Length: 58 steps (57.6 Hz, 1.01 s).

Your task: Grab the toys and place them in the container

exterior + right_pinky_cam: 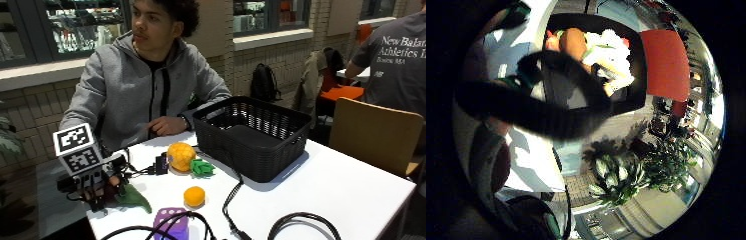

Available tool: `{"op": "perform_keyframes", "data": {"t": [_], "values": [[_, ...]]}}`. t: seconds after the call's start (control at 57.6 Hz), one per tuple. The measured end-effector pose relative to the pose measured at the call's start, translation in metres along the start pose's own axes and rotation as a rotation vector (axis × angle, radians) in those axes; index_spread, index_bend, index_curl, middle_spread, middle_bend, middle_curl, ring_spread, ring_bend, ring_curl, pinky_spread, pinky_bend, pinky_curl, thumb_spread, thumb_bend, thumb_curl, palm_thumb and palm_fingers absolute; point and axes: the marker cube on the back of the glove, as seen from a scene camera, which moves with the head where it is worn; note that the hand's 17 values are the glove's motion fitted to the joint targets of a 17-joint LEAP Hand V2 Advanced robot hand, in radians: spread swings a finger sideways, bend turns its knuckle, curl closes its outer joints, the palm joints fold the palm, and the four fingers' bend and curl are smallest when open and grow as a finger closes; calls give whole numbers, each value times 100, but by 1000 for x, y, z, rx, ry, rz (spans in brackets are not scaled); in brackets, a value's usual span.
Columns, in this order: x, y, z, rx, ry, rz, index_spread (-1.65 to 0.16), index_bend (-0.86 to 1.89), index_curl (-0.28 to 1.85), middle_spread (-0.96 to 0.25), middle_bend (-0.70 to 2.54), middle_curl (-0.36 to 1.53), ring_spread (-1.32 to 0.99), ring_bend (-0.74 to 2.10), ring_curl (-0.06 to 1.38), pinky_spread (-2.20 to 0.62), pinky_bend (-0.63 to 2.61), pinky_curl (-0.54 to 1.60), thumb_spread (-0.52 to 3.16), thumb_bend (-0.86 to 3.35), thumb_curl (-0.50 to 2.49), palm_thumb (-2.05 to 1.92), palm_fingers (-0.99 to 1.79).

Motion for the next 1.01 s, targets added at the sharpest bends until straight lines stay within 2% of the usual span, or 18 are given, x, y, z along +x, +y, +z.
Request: {"op": "perform_keyframes", "data": {"t": [0.087,0.122,0.243,0.33,0.486,0.643,0.747,0.886,1.007], "values": [[-7,-1,3,60,45,8,-30,2,9,3,20,30,-12,74,30,-7,134,45,135,21,31,29,9],[-10,-2,3,86,56,9,-31,-3,6,3,23,32,-13,88,34,-16,142,46,138,24,33,34,26],[-15,-4,3,176,86,4,-32,1,0,-1,37,38,-18,115,43,-28,144,46,150,33,37,46,46],[-18,-5,0,243,114,-12,-33,4,-1,-5,47,43,-21,124,47,-31,143,45,154,38,41,54,52],[-22,-4,-12,313,120,-47,-32,15,2,-13,59,51,-25,131,50,-34,141,45,139,36,49,64,66],[-44,0,-64,436,33,-22,-33,22,8,-19,64,58,-27,129,51,-35,134,44,115,31,59,70,72],[-79,21,-102,426,44,-160,-34,24,12,-22,65,62,-29,127,52,-35,131,44,103,28,65,72,73],[-148,27,-128,510,29,-279,-35,25,16,-25,64,67,-30,126,53,-36,129,44,90,26,72,74,74],[-231,30,-140,504,76,-542,-36,25,20,-27,63,72,-30,126,54,-36,128,45,83,24,77,75,74]]}}
